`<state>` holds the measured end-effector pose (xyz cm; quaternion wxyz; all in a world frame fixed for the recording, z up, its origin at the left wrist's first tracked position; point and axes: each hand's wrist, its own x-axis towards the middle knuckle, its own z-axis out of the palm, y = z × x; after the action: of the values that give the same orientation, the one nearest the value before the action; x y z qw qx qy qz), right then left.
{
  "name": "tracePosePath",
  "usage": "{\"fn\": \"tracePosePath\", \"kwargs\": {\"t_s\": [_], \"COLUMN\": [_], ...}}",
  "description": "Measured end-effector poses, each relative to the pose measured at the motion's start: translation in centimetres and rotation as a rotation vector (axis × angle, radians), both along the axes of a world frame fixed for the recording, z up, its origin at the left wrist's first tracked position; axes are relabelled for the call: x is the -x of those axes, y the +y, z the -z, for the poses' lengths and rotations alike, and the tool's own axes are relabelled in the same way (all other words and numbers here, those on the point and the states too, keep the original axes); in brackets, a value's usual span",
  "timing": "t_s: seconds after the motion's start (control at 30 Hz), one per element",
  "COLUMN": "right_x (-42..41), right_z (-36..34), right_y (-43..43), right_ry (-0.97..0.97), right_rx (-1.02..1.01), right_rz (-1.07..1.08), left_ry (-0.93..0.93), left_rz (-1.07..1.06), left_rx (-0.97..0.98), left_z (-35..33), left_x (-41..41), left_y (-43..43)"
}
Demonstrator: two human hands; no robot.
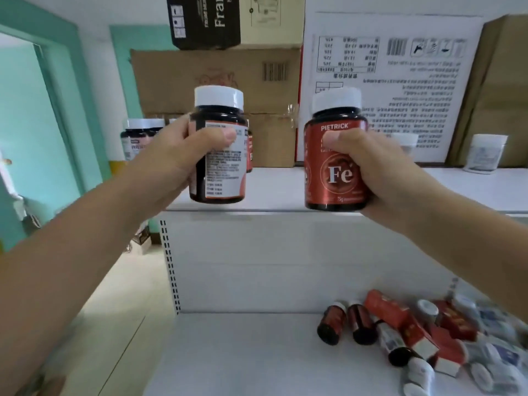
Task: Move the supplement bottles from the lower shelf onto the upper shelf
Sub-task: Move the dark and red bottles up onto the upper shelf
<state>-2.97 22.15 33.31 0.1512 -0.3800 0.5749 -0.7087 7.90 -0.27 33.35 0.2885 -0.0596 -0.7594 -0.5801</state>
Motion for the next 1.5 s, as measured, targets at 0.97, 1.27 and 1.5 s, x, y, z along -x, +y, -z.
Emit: {"fn": "tracePosePath", "kwargs": {"t_s": [0.97, 1.27, 1.5], "right_x": [18.4, 16.2, 10.8], "right_z": [1.3, 1.4, 0.9], "right_y": [-16.6, -14.0, -11.4], "right_ry": [0.424, 0.500, 1.089], "right_rx": [-0.442, -0.713, -0.875], "right_rz": [0.292, 0.324, 0.017], "left_ry": [-0.267, -0.247, -0.273], "left_rz": [-0.109, -0.221, -0.373], "left_rx": [0.164, 0.313, 0.507], "left_z": [-1.2, -1.5, -3.4], "left_x": [11.5, 10.6, 9.7], "left_y": [-11.2, -11.0, -9.4]}}
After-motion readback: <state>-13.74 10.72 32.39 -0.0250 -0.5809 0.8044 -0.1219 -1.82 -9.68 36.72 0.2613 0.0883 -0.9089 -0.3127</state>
